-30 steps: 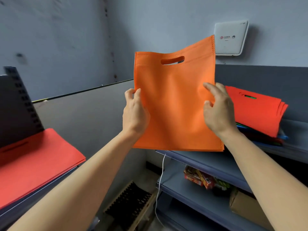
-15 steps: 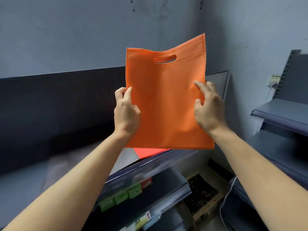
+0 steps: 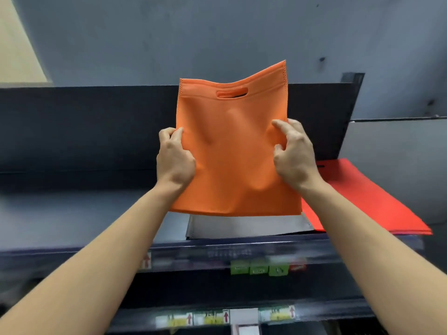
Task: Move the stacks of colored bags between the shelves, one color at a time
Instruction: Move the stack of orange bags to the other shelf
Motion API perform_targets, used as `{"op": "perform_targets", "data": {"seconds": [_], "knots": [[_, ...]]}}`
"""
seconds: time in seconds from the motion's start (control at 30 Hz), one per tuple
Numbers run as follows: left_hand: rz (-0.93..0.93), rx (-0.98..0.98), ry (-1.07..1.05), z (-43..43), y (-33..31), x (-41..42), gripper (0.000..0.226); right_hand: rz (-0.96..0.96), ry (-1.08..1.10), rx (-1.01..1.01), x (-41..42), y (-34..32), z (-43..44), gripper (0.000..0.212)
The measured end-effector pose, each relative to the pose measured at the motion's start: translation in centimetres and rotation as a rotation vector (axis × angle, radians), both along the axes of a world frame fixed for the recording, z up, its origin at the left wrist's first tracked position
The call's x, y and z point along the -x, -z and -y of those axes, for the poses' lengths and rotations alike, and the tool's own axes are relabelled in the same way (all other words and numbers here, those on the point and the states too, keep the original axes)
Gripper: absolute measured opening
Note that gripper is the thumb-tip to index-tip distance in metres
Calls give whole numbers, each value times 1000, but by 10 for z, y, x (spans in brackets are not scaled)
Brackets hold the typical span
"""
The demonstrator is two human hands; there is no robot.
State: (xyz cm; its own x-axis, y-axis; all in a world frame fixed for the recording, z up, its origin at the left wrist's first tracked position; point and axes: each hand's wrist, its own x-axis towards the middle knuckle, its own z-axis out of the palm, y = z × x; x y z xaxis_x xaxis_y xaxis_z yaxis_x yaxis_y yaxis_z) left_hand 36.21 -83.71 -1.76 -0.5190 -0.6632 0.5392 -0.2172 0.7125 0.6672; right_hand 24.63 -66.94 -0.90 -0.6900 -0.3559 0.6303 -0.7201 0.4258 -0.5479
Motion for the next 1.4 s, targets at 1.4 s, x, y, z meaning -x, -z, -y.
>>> {"op": "perform_targets", "data": {"seconds": [1.4], "knots": [[612,-81,-123,196,84,-99,38,347,81,-565,-83,96,202,17]]}}
